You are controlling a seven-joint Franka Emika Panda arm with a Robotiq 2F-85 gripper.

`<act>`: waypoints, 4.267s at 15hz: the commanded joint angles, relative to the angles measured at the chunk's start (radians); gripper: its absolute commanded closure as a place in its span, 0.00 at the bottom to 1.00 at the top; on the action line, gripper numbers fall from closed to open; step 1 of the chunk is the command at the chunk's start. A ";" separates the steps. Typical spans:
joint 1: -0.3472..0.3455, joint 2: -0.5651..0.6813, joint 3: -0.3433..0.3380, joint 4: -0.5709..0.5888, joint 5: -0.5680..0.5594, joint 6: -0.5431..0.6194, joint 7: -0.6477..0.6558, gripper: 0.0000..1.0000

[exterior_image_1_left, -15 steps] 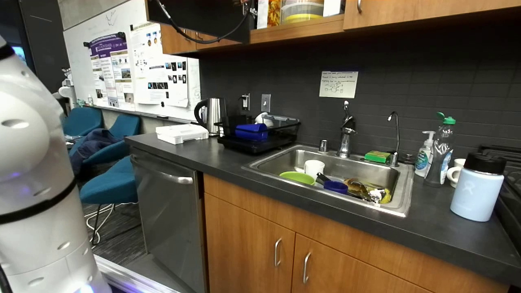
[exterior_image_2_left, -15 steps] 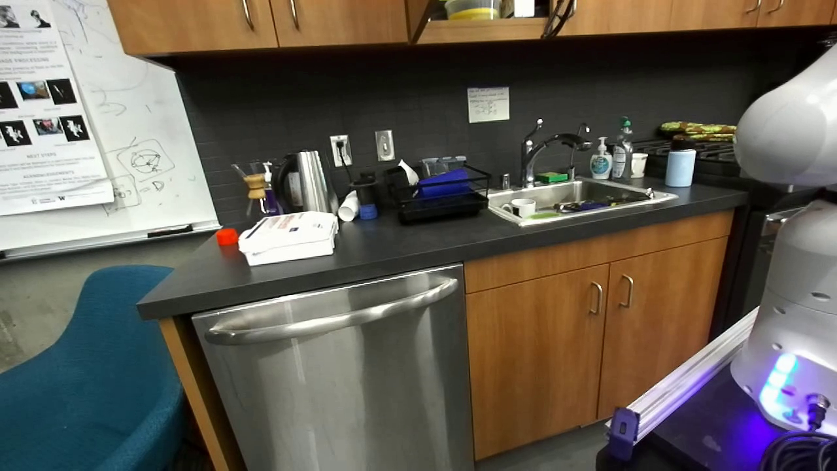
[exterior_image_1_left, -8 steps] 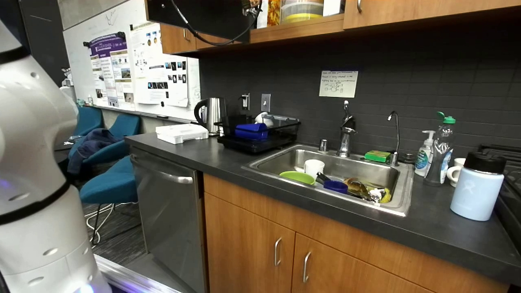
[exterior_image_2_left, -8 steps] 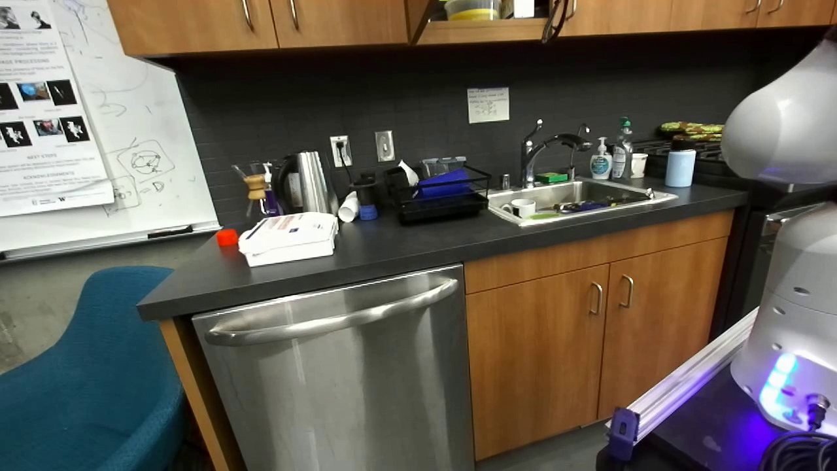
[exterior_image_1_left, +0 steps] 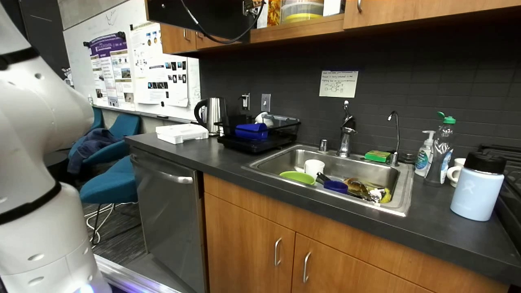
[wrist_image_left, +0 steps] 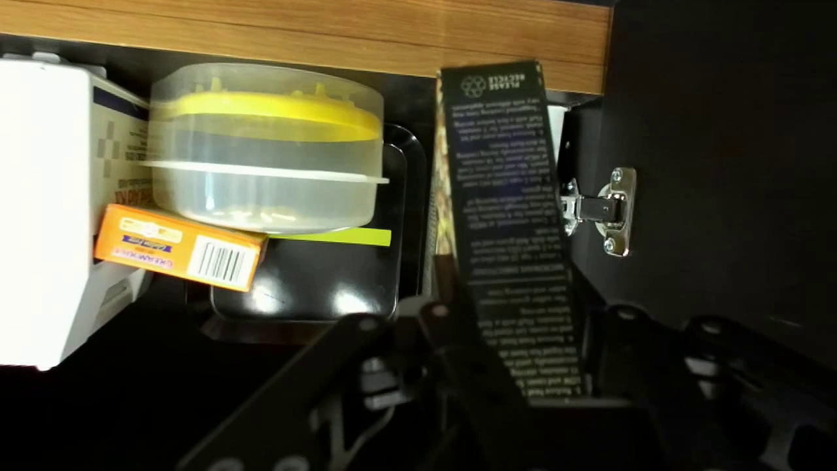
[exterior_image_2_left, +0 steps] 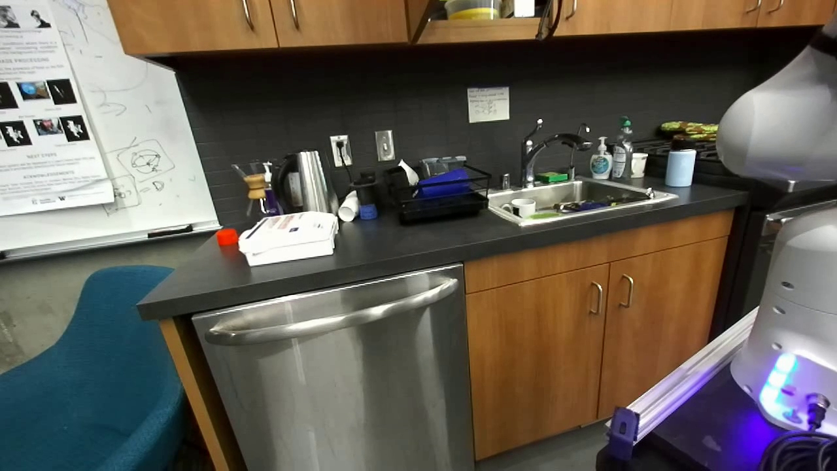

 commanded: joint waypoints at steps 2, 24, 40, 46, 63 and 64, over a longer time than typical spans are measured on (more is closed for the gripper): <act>-0.151 0.057 0.138 0.123 -0.133 -0.066 0.106 0.87; -0.487 0.246 0.554 0.455 -0.345 -0.589 0.178 0.87; -0.499 0.279 0.622 0.465 -0.354 -0.664 0.219 0.87; -0.491 0.303 0.627 0.433 -0.358 -0.663 0.226 0.87; 0.177 0.644 0.279 0.706 -0.896 -0.751 0.413 0.87; 0.241 0.675 0.252 0.754 -0.932 -0.773 0.430 0.87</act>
